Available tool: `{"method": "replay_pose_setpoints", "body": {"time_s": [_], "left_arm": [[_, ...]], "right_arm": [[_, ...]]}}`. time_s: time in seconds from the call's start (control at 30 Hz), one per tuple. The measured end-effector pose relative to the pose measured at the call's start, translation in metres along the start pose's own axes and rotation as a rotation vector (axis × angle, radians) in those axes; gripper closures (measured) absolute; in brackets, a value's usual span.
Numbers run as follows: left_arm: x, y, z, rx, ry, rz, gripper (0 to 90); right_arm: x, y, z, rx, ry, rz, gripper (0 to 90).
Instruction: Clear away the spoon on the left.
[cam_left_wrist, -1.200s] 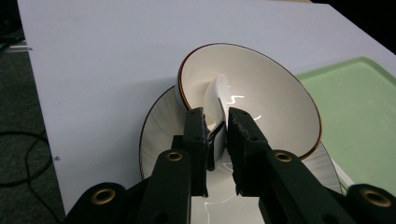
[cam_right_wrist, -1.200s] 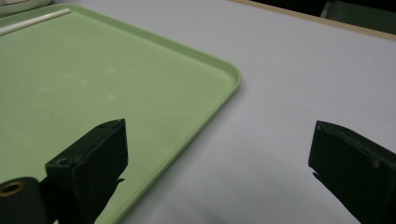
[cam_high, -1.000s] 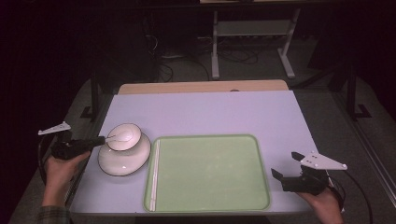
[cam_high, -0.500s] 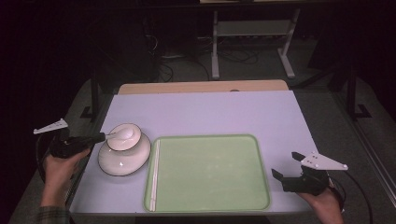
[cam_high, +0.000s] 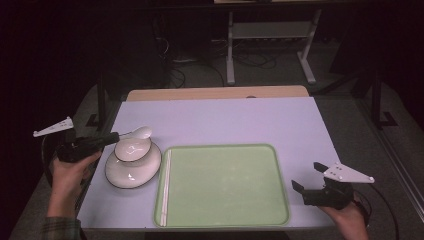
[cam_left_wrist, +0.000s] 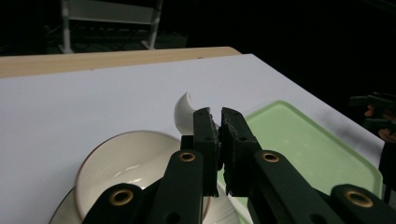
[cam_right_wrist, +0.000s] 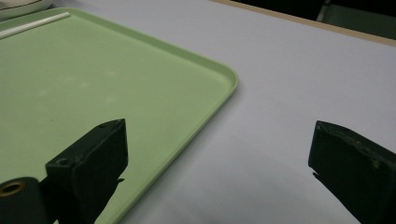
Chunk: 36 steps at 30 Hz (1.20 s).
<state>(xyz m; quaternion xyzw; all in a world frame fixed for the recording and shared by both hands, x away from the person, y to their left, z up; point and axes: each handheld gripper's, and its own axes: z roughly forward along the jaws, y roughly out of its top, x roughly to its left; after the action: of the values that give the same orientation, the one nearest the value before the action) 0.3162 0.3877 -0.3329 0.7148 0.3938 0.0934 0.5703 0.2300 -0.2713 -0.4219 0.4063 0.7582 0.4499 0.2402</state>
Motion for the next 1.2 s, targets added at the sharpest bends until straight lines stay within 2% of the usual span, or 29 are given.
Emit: {"method": "replay_pose_setpoints", "body": {"time_s": [0.33, 0.63, 0.97, 1.2], "left_arm": [[-0.019, 0.012, 0.033, 0.021, -0.068, 0.033, 85.3], [-0.031, 0.018, 0.060, 0.043, -0.111, 0.052, 85.3], [-0.045, 0.017, 0.100, 0.103, -0.151, 0.079, 85.3], [-0.056, 0.014, 0.127, 0.149, -0.158, 0.093, 85.3]], "right_arm": [[0.000, 0.000, -0.001, -0.004, -0.002, 0.003, 3.8], [-0.001, 0.000, -0.003, -0.012, 0.000, 0.006, 3.9], [-0.002, 0.000, -0.003, -0.013, 0.000, 0.007, 3.8], [-0.002, -0.001, -0.002, -0.008, 0.000, 0.009, 3.8]]}}
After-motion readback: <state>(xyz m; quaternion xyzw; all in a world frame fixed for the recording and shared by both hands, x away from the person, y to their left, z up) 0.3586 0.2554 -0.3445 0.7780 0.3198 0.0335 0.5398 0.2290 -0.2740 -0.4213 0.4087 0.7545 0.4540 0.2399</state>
